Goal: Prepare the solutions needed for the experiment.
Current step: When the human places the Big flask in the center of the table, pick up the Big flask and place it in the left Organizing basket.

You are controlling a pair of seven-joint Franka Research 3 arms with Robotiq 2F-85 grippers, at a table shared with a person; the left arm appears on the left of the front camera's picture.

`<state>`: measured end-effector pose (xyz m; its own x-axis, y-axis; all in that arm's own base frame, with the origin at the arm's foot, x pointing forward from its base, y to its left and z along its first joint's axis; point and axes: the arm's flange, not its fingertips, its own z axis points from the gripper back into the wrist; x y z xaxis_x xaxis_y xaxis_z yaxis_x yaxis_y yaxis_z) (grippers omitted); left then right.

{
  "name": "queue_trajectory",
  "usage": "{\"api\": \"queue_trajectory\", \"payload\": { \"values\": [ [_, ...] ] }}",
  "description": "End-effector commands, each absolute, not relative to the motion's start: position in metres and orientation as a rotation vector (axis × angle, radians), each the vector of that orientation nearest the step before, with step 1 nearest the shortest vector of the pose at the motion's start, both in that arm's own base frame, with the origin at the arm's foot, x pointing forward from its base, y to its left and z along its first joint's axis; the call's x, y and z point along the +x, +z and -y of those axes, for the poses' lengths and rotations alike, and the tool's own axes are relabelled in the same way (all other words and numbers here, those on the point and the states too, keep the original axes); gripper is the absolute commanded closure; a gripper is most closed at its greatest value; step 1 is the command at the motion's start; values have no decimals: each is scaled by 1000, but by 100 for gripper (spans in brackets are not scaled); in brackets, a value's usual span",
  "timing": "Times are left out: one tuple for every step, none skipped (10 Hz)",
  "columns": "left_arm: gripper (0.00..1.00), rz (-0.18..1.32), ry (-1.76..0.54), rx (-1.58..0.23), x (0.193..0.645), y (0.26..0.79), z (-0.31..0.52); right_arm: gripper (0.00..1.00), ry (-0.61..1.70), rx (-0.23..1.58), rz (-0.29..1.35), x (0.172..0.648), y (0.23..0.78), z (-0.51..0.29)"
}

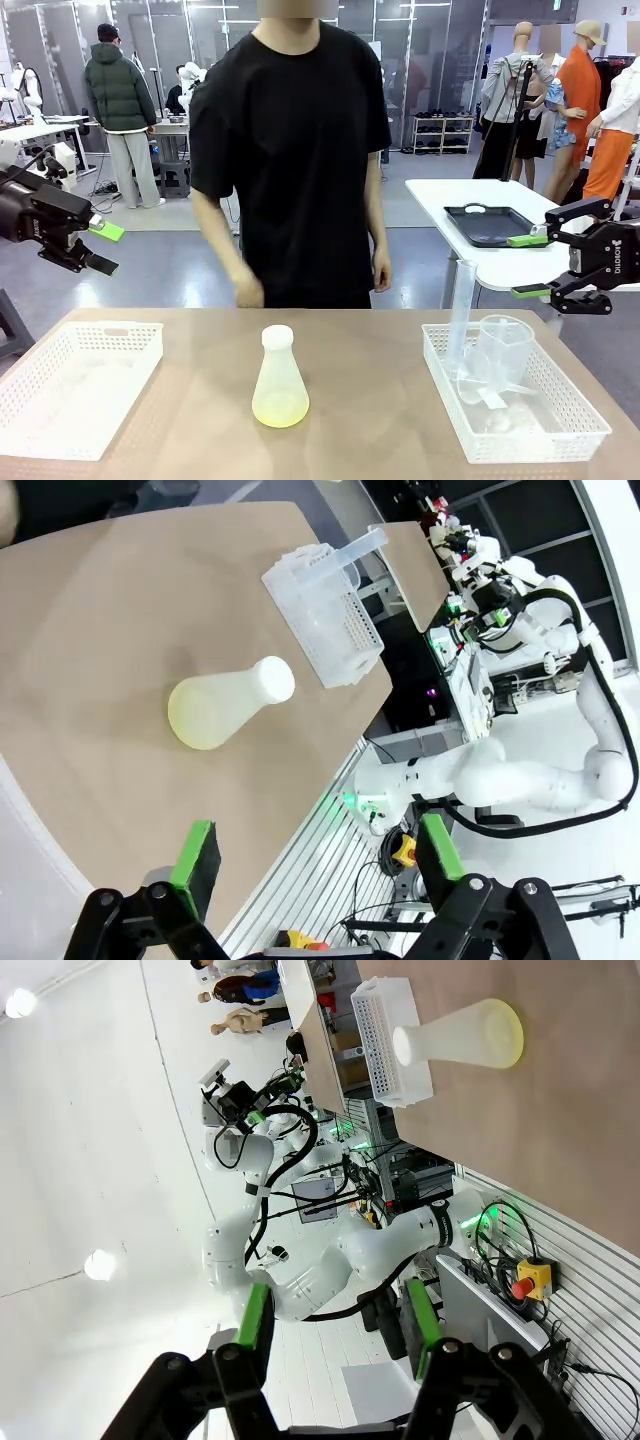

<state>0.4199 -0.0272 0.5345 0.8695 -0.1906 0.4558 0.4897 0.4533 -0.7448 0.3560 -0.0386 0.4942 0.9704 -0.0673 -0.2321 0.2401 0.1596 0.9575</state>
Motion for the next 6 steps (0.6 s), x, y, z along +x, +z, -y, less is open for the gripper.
{"api": "queue_trajectory", "payload": {
  "values": [
    [0, 339, -401, -1000, 410, 536, 33, 34, -218, 1389, -153, 357, 497, 40],
    [0, 328, -429, -1019, 420, 534, 27, 34, -218, 1389, -153, 357, 497, 40],
    [0, 379, -614, -973, 454, 526, 41, 34, -218, 1389, -153, 357, 497, 40],
    [0, 524, -853, -850, 478, 528, 43, 34, -218, 1389, -153, 357, 497, 40],
    [0, 545, -1159, -802, 499, 530, 46, 34, -218, 1389, -153, 357, 497, 40],
    [0, 557, -1265, -814, 518, 529, 48, 34, -218, 1389, -153, 357, 497, 40]
  ]
}}
